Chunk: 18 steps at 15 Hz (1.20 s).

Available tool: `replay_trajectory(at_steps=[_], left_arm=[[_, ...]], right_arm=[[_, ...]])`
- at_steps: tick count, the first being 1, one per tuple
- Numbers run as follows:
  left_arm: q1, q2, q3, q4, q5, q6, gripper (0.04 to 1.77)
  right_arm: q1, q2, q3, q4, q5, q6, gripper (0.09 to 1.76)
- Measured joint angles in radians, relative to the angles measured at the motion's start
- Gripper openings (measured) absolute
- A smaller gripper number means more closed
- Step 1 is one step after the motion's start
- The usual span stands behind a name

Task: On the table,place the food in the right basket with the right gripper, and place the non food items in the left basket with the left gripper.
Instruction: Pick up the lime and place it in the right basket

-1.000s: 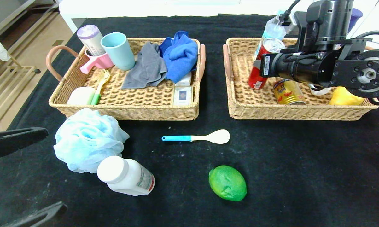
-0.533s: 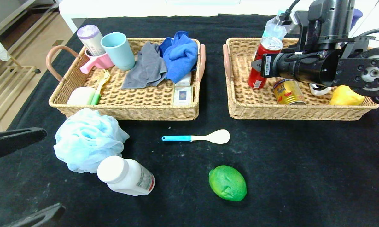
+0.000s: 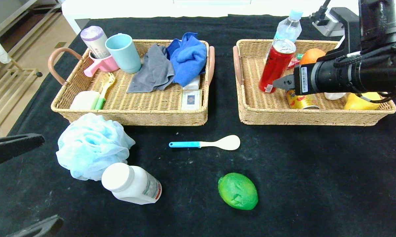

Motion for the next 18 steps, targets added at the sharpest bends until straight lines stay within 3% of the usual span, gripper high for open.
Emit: replay_trajectory(at_steps=[7,12,18], left_arm=[[0.000,-0.015,-0.001,0.005,0.001,0.007,1.72],[0.000,-0.015,-0.001,0.000,0.001,0.007,1.72],[0.000,-0.026,-0.003,-0.003,0.001,0.010,1.72]], right_arm=[[0.244,-0.152,0.253,0.074,-0.039,0.003,1.66],[0.375,-0.106,0.291,0.073,-0.092,0.016,1.68],[0.453,-0.024,0.300,0.071,-0.146,0.028,1.70]])
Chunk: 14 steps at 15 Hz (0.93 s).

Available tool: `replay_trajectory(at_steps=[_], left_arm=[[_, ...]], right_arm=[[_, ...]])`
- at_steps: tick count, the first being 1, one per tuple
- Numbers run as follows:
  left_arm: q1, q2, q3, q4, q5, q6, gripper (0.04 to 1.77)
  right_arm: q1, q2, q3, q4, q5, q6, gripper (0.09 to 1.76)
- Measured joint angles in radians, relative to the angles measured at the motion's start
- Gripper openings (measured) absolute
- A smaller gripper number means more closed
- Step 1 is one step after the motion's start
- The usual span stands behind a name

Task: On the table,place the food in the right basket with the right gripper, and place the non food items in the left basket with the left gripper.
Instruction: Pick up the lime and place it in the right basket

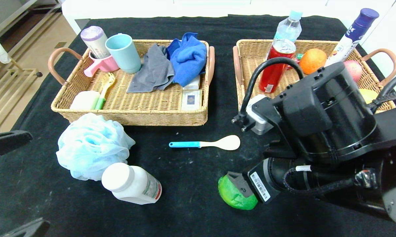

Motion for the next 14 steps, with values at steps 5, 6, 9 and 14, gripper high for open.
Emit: replay_trajectory(at_steps=[5,6,9,14], left_arm=[[0.000,-0.011,0.000,0.000,0.000,0.001,1.72],[0.000,-0.011,0.000,0.000,0.000,0.001,1.72],[0.000,-0.013,0.000,0.000,0.000,0.001,1.72],[0.000,-0.015,0.000,0.000,0.000,0.001,1.72]], right_arm=[[0.044,0.039,0.015,0.001,-0.004,0.015,1.70],[0.053,0.051,0.018,0.001,-0.009,0.029,1.70],[0.066,0.083,0.028,0.001,-0.043,0.047,1.70],[0.067,0.116,0.048,-0.002,-0.081,0.072,1.70]])
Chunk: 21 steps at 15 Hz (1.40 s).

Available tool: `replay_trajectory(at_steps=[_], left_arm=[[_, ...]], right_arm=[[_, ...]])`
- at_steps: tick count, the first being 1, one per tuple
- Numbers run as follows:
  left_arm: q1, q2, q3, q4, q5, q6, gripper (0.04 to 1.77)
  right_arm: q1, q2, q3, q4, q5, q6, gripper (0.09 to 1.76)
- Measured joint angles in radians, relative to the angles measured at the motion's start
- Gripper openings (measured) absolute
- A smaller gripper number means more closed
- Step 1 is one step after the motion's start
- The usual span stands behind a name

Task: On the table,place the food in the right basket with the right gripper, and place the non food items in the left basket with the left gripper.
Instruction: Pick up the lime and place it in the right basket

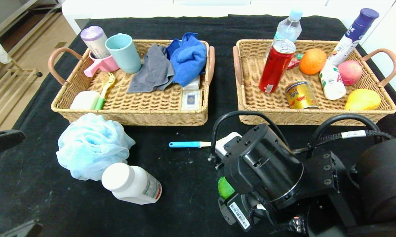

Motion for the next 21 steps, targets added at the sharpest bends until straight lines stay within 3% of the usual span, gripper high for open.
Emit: replay_trajectory(at_steps=[5,7,9,21], left_arm=[[0.000,-0.002,0.000,0.000,0.000,0.001,1.72],[0.000,-0.002,0.000,-0.001,0.000,0.001,1.72],[0.000,-0.002,0.000,-0.001,0.000,0.002,1.72],[0.000,0.000,0.001,0.001,0.000,0.008,1.72]], right_arm=[[-0.001,0.029,0.002,-0.021,-0.009,0.003,1.67],[-0.002,0.035,0.003,-0.028,-0.008,0.003,1.31],[-0.002,0.040,0.003,-0.030,-0.007,0.004,1.14],[-0.002,0.016,-0.006,-0.020,-0.014,0.006,1.10]])
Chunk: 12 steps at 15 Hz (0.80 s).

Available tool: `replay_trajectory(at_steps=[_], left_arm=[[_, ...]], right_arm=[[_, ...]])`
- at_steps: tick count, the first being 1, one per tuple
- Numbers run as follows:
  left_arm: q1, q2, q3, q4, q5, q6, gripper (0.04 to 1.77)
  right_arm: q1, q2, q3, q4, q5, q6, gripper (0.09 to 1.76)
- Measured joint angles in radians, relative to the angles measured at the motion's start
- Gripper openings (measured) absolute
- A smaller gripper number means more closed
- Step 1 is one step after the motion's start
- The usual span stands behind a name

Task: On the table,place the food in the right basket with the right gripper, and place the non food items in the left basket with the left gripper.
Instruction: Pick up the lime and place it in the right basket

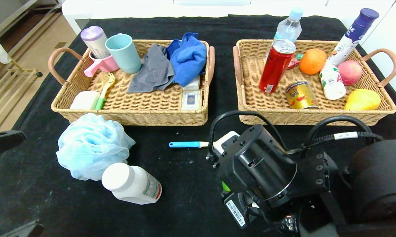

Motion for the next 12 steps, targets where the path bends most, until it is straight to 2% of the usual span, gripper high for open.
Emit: replay_trajectory(at_steps=[5,12], left_arm=[[0.000,0.007,0.004,0.003,0.000,0.000,1.72],[0.000,0.010,0.007,0.003,-0.001,0.000,1.72]], right_arm=[[-0.067,-0.083,-0.020,0.010,-0.013,-0.017,1.10],[-0.261,-0.164,-0.091,-0.002,-0.014,-0.086,1.09]])
